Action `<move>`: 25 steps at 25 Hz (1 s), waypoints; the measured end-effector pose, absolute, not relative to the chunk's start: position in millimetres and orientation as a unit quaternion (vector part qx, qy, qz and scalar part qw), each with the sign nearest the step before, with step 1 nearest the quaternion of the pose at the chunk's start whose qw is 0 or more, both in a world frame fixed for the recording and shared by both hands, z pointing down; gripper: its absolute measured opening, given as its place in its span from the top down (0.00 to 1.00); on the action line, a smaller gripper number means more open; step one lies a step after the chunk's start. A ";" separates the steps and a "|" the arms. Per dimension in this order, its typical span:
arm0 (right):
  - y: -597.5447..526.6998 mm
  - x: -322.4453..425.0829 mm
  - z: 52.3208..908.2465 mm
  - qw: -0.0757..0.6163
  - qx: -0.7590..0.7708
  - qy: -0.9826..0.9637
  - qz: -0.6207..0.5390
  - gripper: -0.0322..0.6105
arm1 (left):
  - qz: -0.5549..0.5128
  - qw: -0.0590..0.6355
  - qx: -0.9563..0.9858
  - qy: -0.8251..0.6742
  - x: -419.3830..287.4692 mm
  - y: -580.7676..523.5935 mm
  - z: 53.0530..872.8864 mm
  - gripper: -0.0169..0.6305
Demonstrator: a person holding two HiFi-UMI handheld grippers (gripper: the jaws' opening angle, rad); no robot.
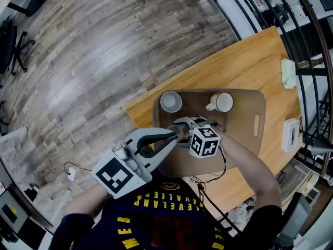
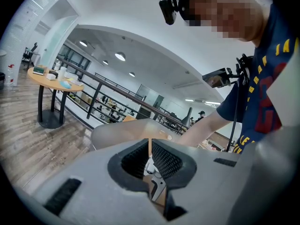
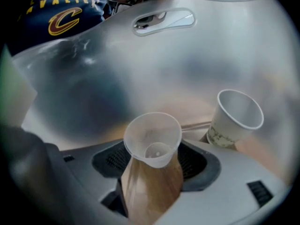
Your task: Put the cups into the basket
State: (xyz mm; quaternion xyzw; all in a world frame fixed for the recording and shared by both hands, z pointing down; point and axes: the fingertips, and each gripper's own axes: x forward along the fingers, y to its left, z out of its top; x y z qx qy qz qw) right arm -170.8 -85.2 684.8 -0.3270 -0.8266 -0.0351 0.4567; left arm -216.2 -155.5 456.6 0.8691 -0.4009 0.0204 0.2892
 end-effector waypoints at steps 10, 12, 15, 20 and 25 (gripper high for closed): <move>-106.2 -151.1 681.1 0.496 -0.295 -0.816 -0.033 0.48 | 0.026 0.284 0.866 -0.410 -217.6 -157.4 455.1 0.95; -114.5 -143.3 674.4 0.504 -0.282 -0.815 -0.040 0.48 | 0.028 0.277 0.867 -0.413 -218.3 -158.5 450.9 0.95; -127.3 -129.6 661.1 0.513 -0.257 -0.817 -0.044 0.48 | 0.031 0.260 0.872 -0.413 -217.5 -159.6 443.3 0.95; -148.3 -114.9 630.1 0.511 -0.201 -0.832 -0.082 0.48 | 0.042 0.235 0.885 -0.399 -206.3 -153.6 431.6 0.95; -190.9 -125.6 543.0 0.408 -0.055 -0.907 -0.091 0.48 | 0.049 0.222 0.894 -0.387 -189.6 -140.7 420.8 0.95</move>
